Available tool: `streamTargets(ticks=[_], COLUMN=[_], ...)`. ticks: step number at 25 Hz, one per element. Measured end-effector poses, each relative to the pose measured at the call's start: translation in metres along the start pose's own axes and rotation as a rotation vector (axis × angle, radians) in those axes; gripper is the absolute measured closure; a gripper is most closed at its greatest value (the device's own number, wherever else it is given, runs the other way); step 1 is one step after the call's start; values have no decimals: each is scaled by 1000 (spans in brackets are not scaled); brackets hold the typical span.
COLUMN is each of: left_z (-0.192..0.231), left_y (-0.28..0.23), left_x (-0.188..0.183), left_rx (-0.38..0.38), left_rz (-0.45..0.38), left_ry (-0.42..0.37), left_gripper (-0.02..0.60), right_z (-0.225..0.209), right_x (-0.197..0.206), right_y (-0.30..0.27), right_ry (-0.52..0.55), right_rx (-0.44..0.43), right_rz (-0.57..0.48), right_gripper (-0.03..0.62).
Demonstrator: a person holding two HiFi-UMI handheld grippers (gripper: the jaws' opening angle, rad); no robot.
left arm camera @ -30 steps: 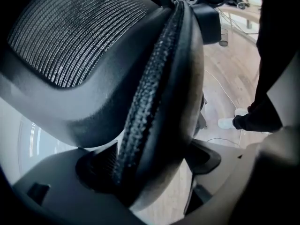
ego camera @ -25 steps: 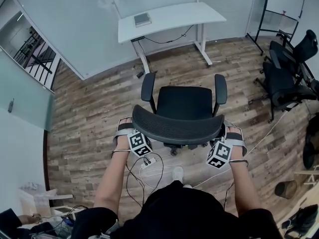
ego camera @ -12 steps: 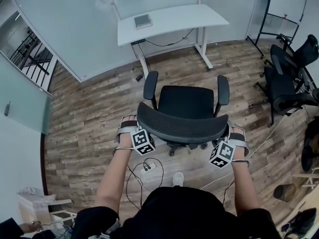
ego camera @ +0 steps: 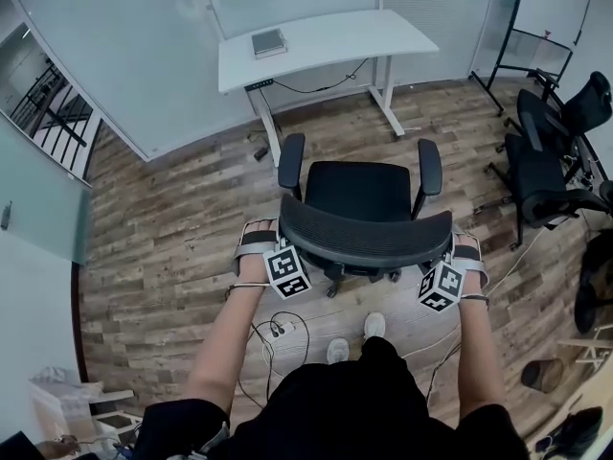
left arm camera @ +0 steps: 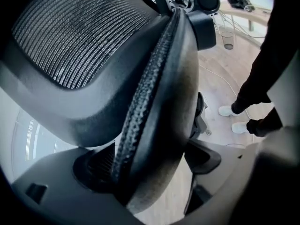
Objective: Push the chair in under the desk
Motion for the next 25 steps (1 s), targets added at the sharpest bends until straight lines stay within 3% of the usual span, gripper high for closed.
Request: streamTargets(ticks=[25], left_z=[71], left_y=[-82], left_x=[-78], left_rx=[-14], left_rz=[109], left_ry=[102], left_gripper=[124], right_z=[-123], right_x=[49], right_y=[-118], right_ry=[87], right_rx=[-34], right_rz=[-110], right_gripper=[103])
Point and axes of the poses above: the fingertips, and each gripper's own axes: y backward along the fingers, z to its left, x out of its underside, the point moved 8 cm from there along y, backward along the fingers, and after that the axes turned 2 degrees about x, right-handed, at the moved point
